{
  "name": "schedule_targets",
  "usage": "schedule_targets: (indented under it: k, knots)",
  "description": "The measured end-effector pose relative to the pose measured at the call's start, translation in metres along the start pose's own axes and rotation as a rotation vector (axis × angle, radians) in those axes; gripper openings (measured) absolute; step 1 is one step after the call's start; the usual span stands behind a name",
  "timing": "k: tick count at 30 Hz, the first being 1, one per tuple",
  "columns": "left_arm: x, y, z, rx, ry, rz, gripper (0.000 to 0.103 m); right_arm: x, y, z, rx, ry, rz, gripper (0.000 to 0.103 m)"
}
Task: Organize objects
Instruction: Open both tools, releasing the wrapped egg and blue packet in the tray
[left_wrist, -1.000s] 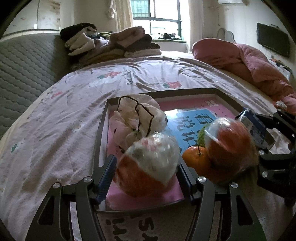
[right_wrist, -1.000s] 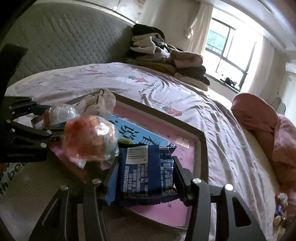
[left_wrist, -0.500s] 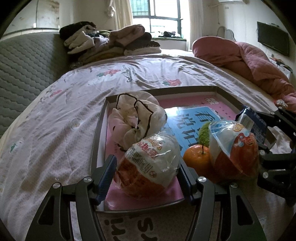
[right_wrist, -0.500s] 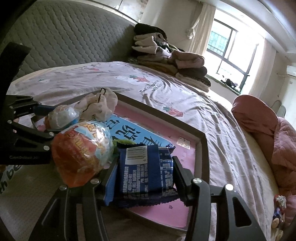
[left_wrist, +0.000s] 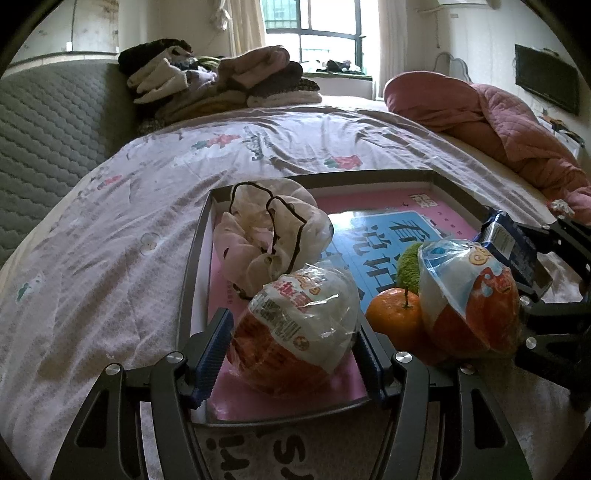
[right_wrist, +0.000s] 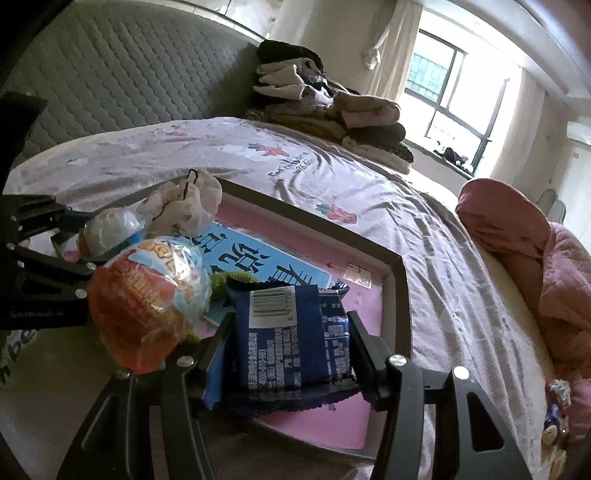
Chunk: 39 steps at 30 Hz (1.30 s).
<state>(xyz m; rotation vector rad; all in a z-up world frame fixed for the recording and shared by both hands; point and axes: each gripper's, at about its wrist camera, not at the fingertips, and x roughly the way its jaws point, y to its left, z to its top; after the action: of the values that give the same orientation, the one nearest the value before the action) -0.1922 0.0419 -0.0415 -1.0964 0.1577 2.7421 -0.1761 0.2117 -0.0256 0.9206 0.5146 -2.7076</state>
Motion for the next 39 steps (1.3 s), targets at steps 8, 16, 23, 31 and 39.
schedule_targets:
  k: [8, 16, 23, 31, 39]
  knots:
    - [0.003, 0.003, 0.001, -0.014, 0.014, -0.006, 0.065, -0.001, -0.002, -0.001, 0.023, 0.004, 0.010, 0.060]
    - [0.003, 0.004, 0.000, -0.021, 0.021, -0.008, 0.065, -0.002, -0.003, 0.000, 0.035, 0.012, 0.025, 0.061]
    - [0.003, 0.005, 0.000, -0.021, 0.022, -0.008, 0.065, -0.002, -0.004, -0.001, 0.040, 0.018, 0.021, 0.061]
    - [0.002, 0.007, 0.001, -0.028, 0.022, -0.009, 0.065, -0.005, -0.008, -0.001, 0.064, 0.019, 0.026, 0.061]
    - [0.001, 0.010, 0.003, -0.047, 0.014, -0.026, 0.069, -0.005, -0.012, -0.001, 0.091, 0.023, 0.040, 0.061]
